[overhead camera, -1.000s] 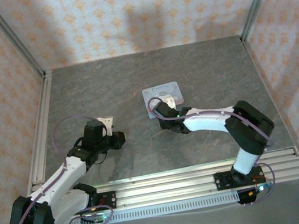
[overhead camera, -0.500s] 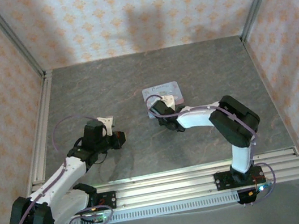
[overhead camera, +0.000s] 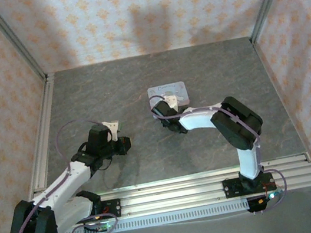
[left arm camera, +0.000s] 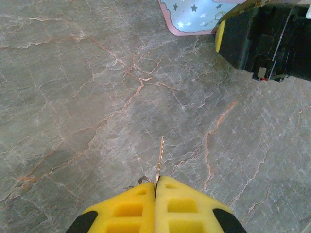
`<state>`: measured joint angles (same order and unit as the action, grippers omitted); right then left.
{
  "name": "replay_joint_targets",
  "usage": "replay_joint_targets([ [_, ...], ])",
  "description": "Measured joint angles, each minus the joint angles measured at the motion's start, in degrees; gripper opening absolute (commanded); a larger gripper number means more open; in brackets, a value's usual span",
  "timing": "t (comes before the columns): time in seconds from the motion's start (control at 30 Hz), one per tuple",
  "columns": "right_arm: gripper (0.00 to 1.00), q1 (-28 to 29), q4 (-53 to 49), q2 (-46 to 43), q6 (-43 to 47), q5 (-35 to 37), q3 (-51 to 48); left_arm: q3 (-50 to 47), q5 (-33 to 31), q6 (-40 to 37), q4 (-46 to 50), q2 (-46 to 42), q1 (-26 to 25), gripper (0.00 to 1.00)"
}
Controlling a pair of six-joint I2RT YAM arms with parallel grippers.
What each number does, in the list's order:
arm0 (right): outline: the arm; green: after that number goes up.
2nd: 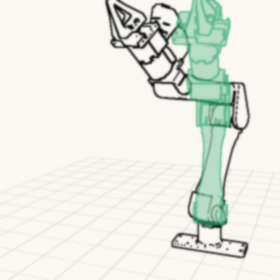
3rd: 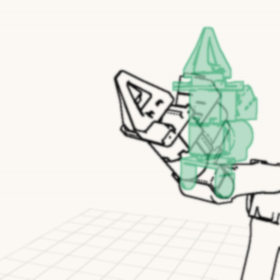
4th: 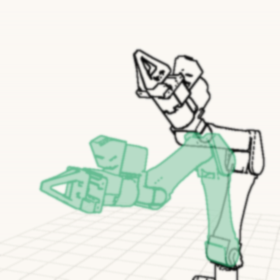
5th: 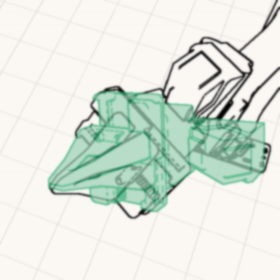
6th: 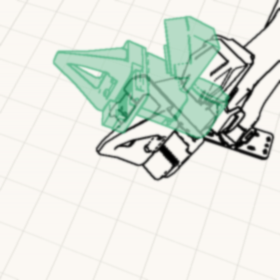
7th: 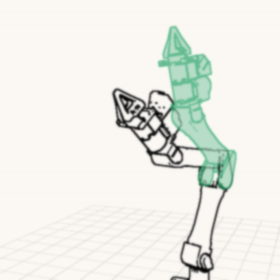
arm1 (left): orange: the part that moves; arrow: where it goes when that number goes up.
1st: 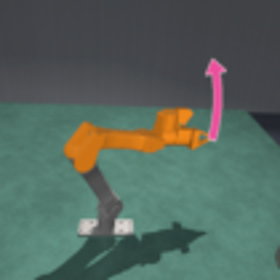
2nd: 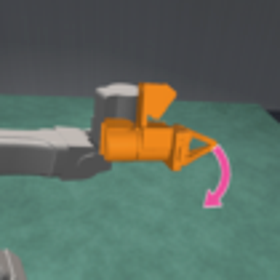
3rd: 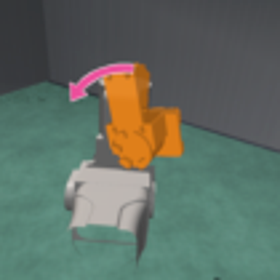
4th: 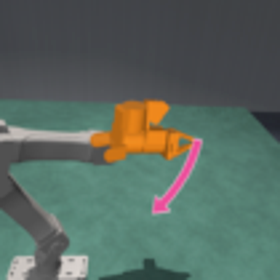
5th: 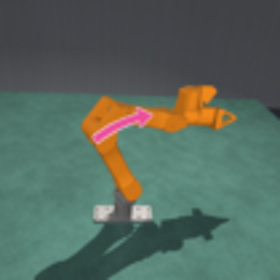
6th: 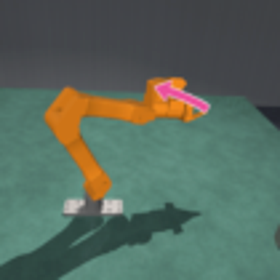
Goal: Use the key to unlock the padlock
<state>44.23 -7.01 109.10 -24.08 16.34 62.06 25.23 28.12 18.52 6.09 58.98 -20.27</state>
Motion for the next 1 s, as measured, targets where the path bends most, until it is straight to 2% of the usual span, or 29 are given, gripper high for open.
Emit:
replay_joint_targets([
  [0.13,0.12,-0.2,0.0,0.66,0.52,-0.02,1.09,-0.02,0.02,-0.42,-0.02,0.11,0.0,0.0],
  [0.4,0.0,-0.57,0.02,0.46,2.64,-1.68,1.18,-1.05,0.2,-0.66,-0.26,-0.87,0.0,0.0],
  [0.77,0.0,-1.11,-4.42,-3.61,4.35,-14.75,2.47,-2.01,5.22,-3.1,-4.55,-3.61,-0.55,0.0],
  [1.0,0.0,-1.88,-8.92,-6.19,3.37,-22.97,3.21,-2.78,7.67,-7.1,-10.19,0.15,-5.42,0.0],
])
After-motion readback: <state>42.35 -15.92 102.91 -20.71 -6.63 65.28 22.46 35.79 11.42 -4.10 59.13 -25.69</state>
